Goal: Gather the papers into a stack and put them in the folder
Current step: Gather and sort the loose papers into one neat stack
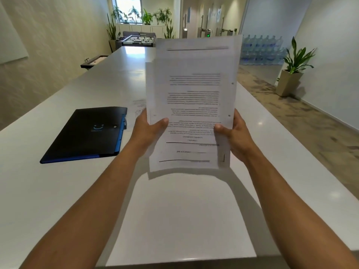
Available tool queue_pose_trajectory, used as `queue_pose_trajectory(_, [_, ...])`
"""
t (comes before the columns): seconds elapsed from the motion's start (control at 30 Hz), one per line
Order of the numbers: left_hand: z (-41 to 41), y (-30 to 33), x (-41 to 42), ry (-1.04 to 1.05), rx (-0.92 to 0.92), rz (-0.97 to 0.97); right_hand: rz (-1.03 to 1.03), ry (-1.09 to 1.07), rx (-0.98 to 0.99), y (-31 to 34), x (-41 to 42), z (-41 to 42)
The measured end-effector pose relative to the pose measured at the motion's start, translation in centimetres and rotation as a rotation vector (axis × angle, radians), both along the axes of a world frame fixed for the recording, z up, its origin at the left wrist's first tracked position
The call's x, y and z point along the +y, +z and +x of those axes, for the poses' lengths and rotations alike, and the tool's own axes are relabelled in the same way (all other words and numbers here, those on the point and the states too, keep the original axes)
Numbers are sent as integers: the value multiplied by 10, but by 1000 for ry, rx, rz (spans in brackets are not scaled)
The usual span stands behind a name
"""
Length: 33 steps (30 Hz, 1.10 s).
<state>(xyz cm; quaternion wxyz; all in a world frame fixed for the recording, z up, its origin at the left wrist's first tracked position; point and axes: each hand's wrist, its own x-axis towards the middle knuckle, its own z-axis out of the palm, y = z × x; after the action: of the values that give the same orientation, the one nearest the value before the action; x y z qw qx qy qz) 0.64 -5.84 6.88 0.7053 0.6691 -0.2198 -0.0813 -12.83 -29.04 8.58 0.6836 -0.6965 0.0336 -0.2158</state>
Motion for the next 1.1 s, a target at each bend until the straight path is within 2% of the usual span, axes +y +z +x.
queue_pose_trajectory(0.1, [-2, 15, -5, 141, -165, -9, -92, -95, -86, 6, 9, 10])
queue_pose_trajectory(0.3, [-5, 27, 3, 194, -271, -20, -95, -149, -132, 8, 12, 18])
queue_pose_trajectory(0.47, [-8, 11, 2, 149, -227, -17, -120, -160, -72, -7, 25, 22])
queue_pose_trajectory(0.77, [-2, 6, -4, 151, -214, -106, -97, -226, -110, -9, 28, 29])
queue_pose_trajectory(0.87, [0, 3, -4, 132, -201, -63, -80, -240, -95, -12, 27, 32])
queue_pose_trajectory(1.0, [5, 2, -5, 120, -95, -122, -115, -243, -74, -12, 31, 38])
queue_pose_trajectory(1.1, [8, 0, -3, 101, -67, -13, -95, -228, -86, -11, 32, 41])
